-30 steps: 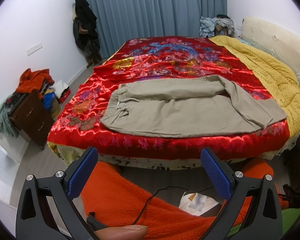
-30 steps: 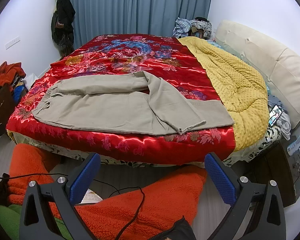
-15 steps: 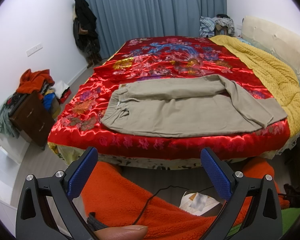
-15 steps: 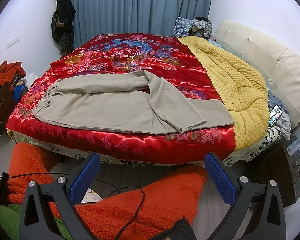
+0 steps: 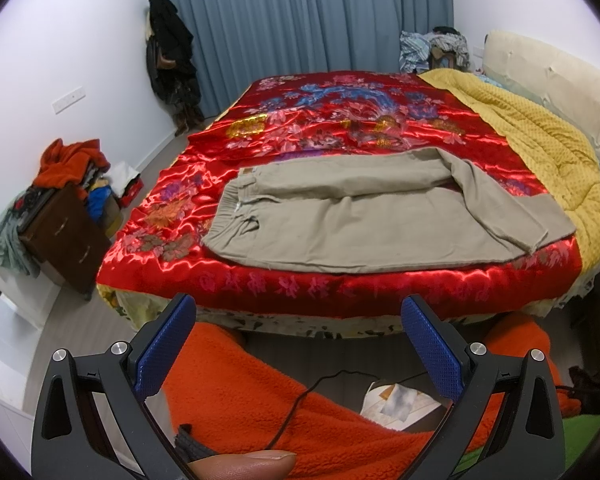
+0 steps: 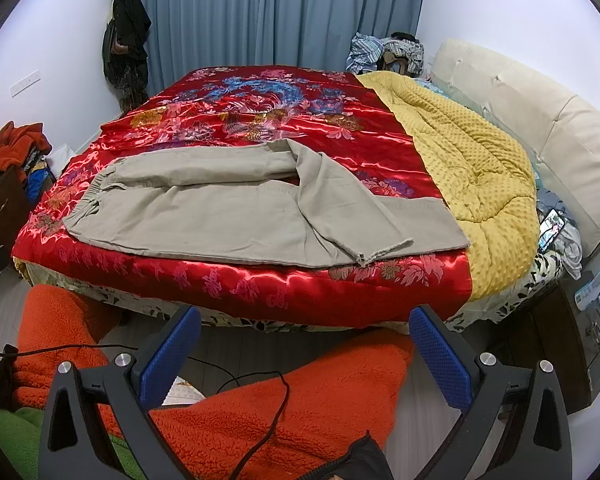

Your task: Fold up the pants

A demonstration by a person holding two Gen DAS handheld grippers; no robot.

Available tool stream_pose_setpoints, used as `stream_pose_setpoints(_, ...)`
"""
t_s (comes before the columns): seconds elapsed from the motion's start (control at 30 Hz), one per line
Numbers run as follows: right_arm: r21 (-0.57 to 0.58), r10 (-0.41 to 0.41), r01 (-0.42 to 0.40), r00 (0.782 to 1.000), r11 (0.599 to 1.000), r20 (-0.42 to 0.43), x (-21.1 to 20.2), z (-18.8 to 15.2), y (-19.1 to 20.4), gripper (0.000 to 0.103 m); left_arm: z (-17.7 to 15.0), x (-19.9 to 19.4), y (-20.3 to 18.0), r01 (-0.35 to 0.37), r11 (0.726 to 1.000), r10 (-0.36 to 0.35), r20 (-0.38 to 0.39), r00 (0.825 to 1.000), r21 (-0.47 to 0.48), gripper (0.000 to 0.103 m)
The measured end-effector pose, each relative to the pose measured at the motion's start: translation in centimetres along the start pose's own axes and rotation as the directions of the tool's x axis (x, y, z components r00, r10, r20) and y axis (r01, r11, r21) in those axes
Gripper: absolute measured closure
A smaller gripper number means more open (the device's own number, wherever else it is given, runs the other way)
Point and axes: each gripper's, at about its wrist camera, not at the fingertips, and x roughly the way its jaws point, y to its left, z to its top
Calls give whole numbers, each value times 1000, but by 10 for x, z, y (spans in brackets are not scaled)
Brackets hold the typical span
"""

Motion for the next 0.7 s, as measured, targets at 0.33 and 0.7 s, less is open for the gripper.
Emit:
stream_pose_setpoints(0.33,0,0,0,1000,1000,-1,1,-1,0,0,0,0,0,-2,1000,2,-1,1000,3,1)
stream_pose_setpoints(0.7,-1,-4,4,1000,1000,-3,1,-1,0,0,1,1,2,-3,1000,3,-2,1000,4,1)
